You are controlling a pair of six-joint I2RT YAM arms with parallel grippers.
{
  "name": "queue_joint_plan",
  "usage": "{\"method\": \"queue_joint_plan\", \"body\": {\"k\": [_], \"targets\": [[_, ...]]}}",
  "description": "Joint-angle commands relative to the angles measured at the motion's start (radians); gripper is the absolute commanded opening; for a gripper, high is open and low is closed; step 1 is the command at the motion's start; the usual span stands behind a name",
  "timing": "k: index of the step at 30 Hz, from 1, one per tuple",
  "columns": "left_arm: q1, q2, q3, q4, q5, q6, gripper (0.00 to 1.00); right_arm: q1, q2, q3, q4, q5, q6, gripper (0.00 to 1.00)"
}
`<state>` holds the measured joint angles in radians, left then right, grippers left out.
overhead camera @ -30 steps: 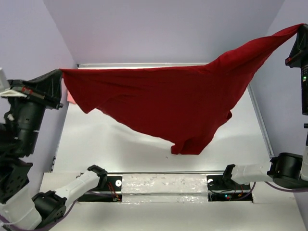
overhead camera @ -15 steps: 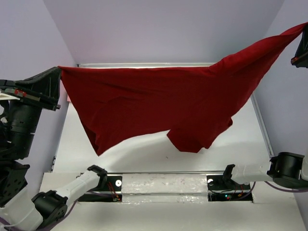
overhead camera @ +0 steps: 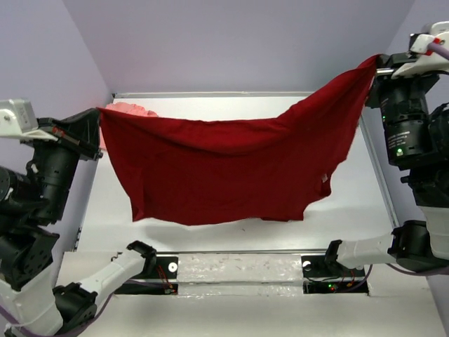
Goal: Fold and stack the t-shirts
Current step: Flatten out the tshirt
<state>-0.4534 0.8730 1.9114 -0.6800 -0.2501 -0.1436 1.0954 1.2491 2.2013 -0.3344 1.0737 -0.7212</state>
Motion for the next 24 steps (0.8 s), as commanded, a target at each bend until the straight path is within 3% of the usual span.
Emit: {"method": "queue_joint_plan", "body": {"k": [1, 4, 8, 12, 14, 20, 24], "targets": [[0.007, -0.034, -0.021, 0.068, -0.048, 0.03, 0.0, 0.012, 0.007, -0.02, -0.075, -0.032, 0.109, 0.0], [0.009, 0.046, -0.018, 0.101, -0.052, 0.056, 0.0, 0.012, 0.059, -0.014, -0.016, -0.066, 0.051, 0.0], [0.009, 0.211, 0.038, 0.211, -0.055, 0.094, 0.0, -0.104, 0.174, 0.024, 0.144, -0.145, -0.058, 0.0], [0.009, 0.403, 0.259, 0.227, -0.067, 0.131, 0.0, -0.334, 0.246, 0.043, 0.111, -0.28, 0.063, 0.0], [0.009, 0.516, 0.386, 0.209, -0.071, 0.137, 0.0, -0.461, 0.304, 0.073, 0.014, -0.396, 0.202, 0.0], [0.039, 0.691, 0.533, 0.235, -0.023, 0.158, 0.0, -0.61, 0.444, 0.264, -0.094, -0.541, 0.33, 0.0], [0.07, 0.67, 0.575, 0.235, 0.003, 0.15, 0.0, -0.621, 0.408, 0.275, -0.107, -0.572, 0.347, 0.0]]}}
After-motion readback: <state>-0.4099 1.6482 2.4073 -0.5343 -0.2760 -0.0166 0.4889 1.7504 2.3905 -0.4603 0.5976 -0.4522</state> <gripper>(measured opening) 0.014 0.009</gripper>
